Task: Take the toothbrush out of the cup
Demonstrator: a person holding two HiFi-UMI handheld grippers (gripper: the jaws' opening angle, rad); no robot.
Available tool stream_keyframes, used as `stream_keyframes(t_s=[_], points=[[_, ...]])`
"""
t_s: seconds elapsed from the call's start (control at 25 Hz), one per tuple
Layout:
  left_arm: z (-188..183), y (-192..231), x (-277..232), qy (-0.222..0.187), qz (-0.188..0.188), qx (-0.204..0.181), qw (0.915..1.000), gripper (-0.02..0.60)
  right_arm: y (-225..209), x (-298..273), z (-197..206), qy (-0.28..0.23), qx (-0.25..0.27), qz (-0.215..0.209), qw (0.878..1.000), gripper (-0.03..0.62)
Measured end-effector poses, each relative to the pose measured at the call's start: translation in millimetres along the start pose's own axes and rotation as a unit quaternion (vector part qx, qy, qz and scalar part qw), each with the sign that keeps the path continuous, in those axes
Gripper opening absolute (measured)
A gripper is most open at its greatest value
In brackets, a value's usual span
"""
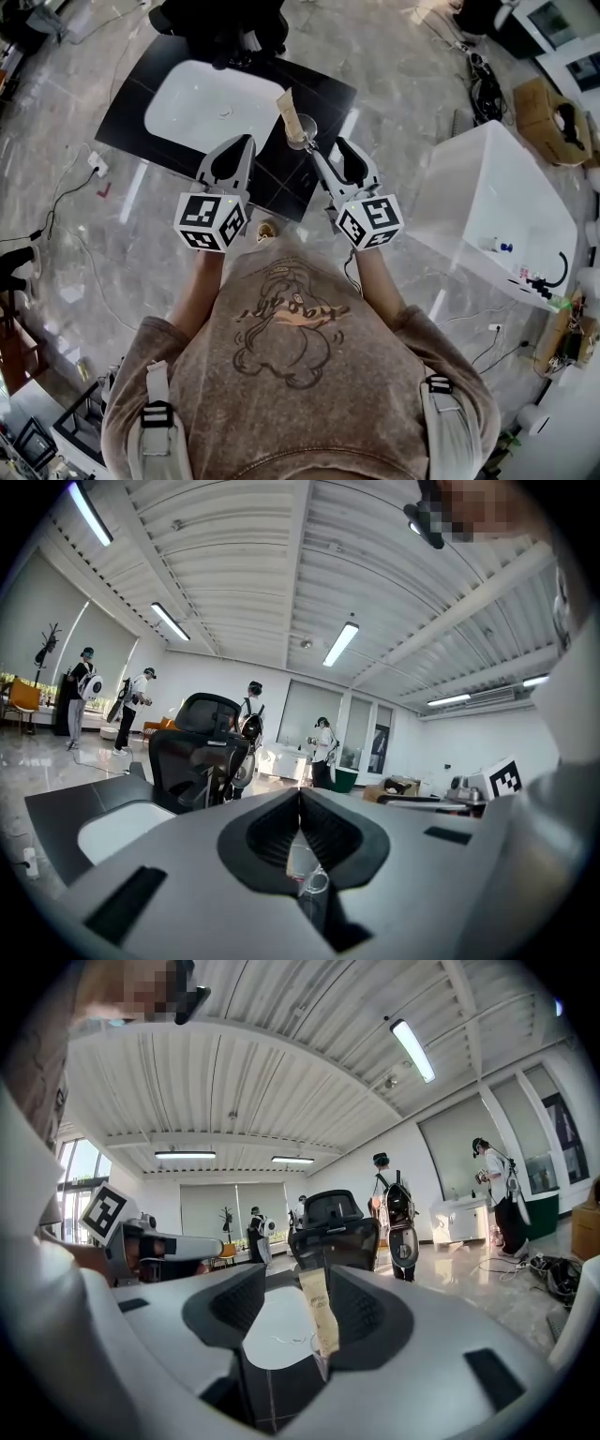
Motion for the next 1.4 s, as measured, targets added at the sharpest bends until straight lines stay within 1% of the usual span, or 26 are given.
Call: stream_keyframes(t_s=[0.32, 0.72, 1.04, 1.4], points=[[2.4, 5.7, -6.6, 0.002, 0.002, 0.004, 1.0, 0.017, -4.5, -32.6, 15.4, 0.023, 0.012, -0.014, 1.0, 0.225], [5.6, 16.3, -4.1, 0.008, -0.01, 0.004, 0.9999, 0.017, -11.6, -102.8, 38.2, 0.059, 0.032, -0.019, 0.998, 0.225], [10.4, 23.4, -2.6, 0.013, -0.019, 0.008, 0.9997, 0.017, -15.0, -148.0, 64.0, 0.111, 0.063, -0.014, 0.992, 0.225], [13.5, 27.0, -1.2, 0.013, -0.025, 0.011, 0.9995, 0.017, -14.8, -167.8, 80.5, 0.151, 0.08, -0.016, 0.985, 0.225]])
Point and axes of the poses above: the fingertips, and each gripper's own axes: x backward along the fingers, y to its left, z out of its underside, the point moved 5 cm from there along x, backward along the fingers, and after that the axes turned 7 degrees about z, right-handed, at the moved point
